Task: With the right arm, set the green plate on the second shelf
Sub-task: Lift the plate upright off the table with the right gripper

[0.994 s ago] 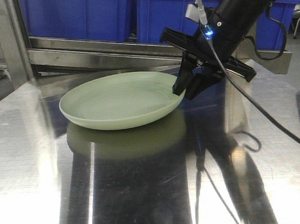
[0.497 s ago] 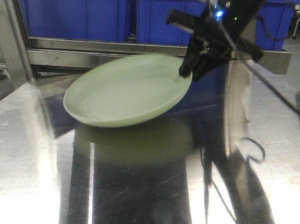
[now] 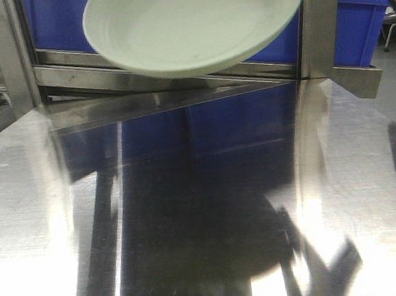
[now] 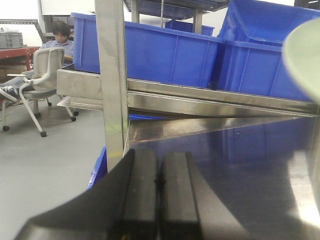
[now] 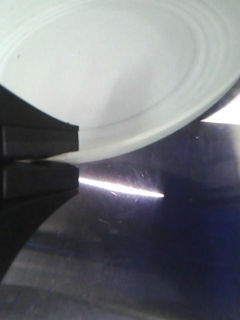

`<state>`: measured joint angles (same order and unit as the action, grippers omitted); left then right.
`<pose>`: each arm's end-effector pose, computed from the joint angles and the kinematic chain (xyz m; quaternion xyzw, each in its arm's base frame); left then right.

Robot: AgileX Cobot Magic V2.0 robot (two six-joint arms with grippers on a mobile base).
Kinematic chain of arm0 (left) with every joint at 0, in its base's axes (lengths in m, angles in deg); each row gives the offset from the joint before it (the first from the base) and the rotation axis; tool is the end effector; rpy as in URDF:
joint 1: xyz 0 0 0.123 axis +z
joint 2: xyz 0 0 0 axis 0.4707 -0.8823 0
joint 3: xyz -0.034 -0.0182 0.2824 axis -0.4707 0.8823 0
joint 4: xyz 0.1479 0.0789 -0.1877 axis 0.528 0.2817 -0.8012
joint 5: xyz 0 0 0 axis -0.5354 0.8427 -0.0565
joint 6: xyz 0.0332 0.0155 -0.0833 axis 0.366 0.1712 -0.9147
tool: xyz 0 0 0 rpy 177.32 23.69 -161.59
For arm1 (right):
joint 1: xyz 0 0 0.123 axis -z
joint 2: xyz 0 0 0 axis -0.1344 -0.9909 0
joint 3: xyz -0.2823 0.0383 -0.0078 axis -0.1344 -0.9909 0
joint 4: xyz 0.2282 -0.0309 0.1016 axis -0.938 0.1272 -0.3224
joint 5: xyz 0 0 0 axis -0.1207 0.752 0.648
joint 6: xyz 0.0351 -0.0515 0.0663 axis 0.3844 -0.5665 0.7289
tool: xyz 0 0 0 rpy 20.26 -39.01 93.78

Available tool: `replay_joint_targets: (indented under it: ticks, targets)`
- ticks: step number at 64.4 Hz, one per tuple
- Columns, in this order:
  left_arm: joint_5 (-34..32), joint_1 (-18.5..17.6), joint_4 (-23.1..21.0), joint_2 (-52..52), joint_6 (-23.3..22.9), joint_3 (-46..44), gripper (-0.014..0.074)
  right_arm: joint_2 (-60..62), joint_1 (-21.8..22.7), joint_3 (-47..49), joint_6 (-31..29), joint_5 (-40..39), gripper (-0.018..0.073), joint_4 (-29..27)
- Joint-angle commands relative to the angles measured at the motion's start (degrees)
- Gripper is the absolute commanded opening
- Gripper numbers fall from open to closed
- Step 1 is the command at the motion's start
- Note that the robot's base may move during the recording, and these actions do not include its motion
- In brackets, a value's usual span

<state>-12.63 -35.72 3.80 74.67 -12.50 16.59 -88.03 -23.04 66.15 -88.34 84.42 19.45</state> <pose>0.0556 -0.0075 0.2104 0.0454 0.6776 -0.0489 0.7324 0.2879 0.1014 0.3626 -0.0417 0.8891 0.2259 0.3959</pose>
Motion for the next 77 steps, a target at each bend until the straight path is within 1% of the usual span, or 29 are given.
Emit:
replay_joint_targets:
  ticks: [1, 15, 21, 26, 31, 39, 51, 54, 59, 66, 73, 77]
  targets:
    - [-4.78, -0.12, -0.32, 0.90, -0.14, 2.27, 0.0130, 8.21, 0.46, -2.80, -0.44, -7.23, 0.0026, -0.34]
    - [-4.78, -0.12, -0.32, 0.90, -0.14, 2.27, 0.0130, 24.78, 0.46, -15.14, -0.44, -15.70, 0.0026, 1.14]
    - [-4.78, -0.12, -0.32, 0.90, -0.14, 2.27, 0.0130, 31.74, 0.46, -19.72, -0.44, -17.02, 0.0026, 5.25]
    - [-4.78, -0.12, -0.32, 0.90, -0.14, 2.27, 0.0130, 36.75, 0.46, -22.88, -0.44, -17.17, 0.0026, 10.91]
    - [-4.78, -0.12, -0.32, 0.90, -0.14, 2.27, 0.0130, 41.37, 0.46, -26.03, -0.44, -17.60, 0.0026, 13.23]
    - [-4.78, -0.12, -0.32, 0.90, -0.14, 2.27, 0.0130, 46.59, 0.46, -31.24, -0.27, -19.99, 0.0026, 13.01]
    - [-4.78, -0.12, -0.32, 0.90, -0.14, 2.27, 0.0130, 52.28, 0.46, -39.80, 3.24, -24.97, 0.0026, 11.02]
    - [-4.78, -0.12, -0.32, 0.90, -0.14, 2.27, 0.0130, 53.53, 0.46, -41.53, 3.55, -25.70, 0.0026, 10.00]
    - [-4.78, -0.12, -0.32, 0.90, -0.14, 2.27, 0.0130, 55.38, 0.46, -44.37, 3.55, -27.67, 0.0026, 9.87]
    - [-4.78, -0.12, -0.32, 0.90, -0.14, 2.27, 0.0130, 55.93, 0.46, -48.24, 3.55, -35.23, 0.0026, 9.93]
    - [-4.78, -0.12, -0.32, 0.90, -0.14, 2.27, 0.0130, 55.86, 0.46, -52.12, 3.42, -45.22, 0.0026, 10.04]
    - [-4.78, -0.12, -0.32, 0.90, -0.14, 2.27, 0.0130, 55.86, 0.46, -54.01, 3.42, -49.11, 0.0026, 10.04]
